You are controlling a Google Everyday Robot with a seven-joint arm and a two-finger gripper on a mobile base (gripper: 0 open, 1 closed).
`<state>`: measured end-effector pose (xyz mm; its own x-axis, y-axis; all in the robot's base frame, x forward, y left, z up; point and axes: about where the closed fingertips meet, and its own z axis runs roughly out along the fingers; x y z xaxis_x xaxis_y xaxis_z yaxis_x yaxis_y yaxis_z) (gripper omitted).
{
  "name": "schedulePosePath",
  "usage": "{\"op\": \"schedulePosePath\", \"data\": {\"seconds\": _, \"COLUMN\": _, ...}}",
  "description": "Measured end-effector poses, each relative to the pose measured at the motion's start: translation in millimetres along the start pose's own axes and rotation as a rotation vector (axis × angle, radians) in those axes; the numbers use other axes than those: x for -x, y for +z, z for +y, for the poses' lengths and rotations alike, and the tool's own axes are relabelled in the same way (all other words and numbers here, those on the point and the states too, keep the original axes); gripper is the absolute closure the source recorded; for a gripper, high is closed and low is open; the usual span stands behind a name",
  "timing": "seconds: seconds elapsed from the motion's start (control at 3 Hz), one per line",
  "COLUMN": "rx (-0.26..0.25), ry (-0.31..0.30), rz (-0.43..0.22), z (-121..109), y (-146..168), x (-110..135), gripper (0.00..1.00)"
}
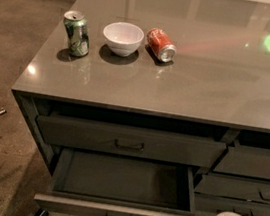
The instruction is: Close middle drawer
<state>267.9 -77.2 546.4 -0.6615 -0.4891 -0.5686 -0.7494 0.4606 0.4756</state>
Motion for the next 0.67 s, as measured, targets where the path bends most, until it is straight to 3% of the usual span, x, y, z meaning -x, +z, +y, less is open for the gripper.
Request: {"op": "schedulePosePath", "data": {"seconds": 0.67, "rx": 0.023, "ry": 0.015, "rz": 0.000, "z": 2.0, "y": 7.4, "x": -5.4, "gripper": 0.42}}
